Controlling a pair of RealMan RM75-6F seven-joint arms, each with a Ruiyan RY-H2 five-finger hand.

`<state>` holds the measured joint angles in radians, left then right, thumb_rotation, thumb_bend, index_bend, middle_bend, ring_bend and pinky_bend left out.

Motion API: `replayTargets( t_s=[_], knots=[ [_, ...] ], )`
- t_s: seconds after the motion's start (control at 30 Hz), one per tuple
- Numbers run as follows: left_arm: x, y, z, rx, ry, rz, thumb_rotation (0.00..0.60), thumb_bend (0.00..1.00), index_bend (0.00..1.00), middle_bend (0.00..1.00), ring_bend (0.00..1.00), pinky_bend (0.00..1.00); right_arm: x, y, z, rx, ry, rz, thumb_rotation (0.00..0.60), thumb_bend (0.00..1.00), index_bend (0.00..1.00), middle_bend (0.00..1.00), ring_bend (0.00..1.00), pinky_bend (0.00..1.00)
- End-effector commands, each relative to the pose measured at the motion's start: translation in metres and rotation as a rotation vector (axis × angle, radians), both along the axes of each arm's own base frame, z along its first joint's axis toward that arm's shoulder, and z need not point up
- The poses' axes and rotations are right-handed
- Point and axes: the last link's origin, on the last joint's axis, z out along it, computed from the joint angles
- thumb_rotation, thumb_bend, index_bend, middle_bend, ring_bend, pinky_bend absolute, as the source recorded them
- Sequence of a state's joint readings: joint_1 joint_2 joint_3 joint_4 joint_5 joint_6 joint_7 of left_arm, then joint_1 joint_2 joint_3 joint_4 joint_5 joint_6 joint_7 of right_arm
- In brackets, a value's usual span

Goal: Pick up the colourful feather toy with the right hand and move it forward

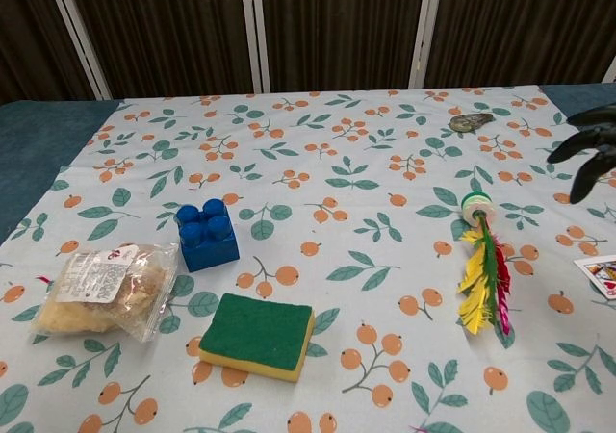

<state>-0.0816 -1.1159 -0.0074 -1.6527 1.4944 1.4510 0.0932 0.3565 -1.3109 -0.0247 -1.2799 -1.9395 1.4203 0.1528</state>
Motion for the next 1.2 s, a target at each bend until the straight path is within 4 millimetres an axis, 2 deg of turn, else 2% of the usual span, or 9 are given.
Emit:
replayTargets(
  t_s=[0.03, 0.47, 0.8, 1.2],
  knots=[
    [0.000, 0.000, 0.000, 0.001, -0.001, 0.002, 0.600, 0.09, 0.00, 0.00, 0.00, 0.00, 0.007, -0.005, -0.015, 0.032, -0.016, 0.014, 0.600, 0.11, 0.39, 0.18, 0.01, 0.00],
    [-0.001, 0.001, 0.001, -0.003, -0.006, 0.007, 0.600, 0.09, 0.00, 0.00, 0.00, 0.00, 0.015, -0.007, -0.051, 0.080, -0.025, 0.012, 0.600, 0.12, 0.43, 0.20, 0.01, 0.00],
    [-0.001, 0.000, 0.000, -0.005, -0.007, 0.010, 0.600, 0.09, 0.00, 0.00, 0.00, 0.00, 0.022, -0.009, -0.069, 0.084, -0.038, 0.005, 0.600, 0.12, 0.43, 0.20, 0.01, 0.00],
    [-0.001, 0.001, 0.000, -0.007, -0.008, 0.014, 0.600, 0.09, 0.00, 0.00, 0.00, 0.00, 0.009, -0.018, -0.082, 0.081, 0.014, -0.025, 0.600, 0.12, 0.41, 0.20, 0.01, 0.00]
  ],
)
